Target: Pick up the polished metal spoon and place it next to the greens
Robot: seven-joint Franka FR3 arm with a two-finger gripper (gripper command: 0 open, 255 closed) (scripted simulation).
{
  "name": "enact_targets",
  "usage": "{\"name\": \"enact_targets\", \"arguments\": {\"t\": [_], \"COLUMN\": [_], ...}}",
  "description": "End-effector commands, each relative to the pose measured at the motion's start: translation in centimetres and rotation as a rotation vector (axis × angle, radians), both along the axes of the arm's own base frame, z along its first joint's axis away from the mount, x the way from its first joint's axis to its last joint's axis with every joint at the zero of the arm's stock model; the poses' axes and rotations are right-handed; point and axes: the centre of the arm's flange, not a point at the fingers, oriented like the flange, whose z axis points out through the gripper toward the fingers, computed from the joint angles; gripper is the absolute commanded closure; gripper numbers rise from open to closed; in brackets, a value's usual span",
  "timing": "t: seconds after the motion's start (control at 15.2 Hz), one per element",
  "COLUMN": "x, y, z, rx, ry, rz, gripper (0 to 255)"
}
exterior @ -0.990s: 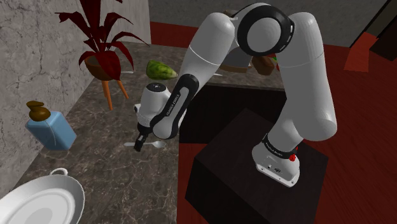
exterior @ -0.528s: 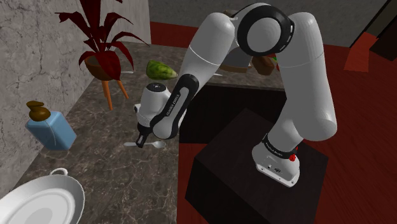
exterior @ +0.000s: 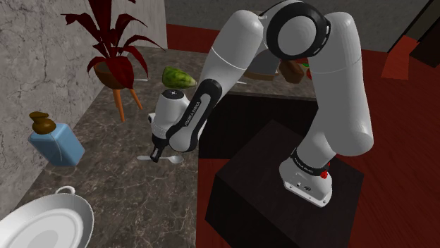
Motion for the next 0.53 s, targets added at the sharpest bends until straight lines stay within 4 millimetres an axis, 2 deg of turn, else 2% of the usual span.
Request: {"name": "enact_targets", "arguments": {"t": [0.0,0.46], "x": [0.0,0.0], "y": [0.0,0.0], "z": [1.1,4.8], "rx": [0.0,0.0], "ry": [0.0,0.0], "rz": [0.0,0.0], "gripper": [255,255]}}
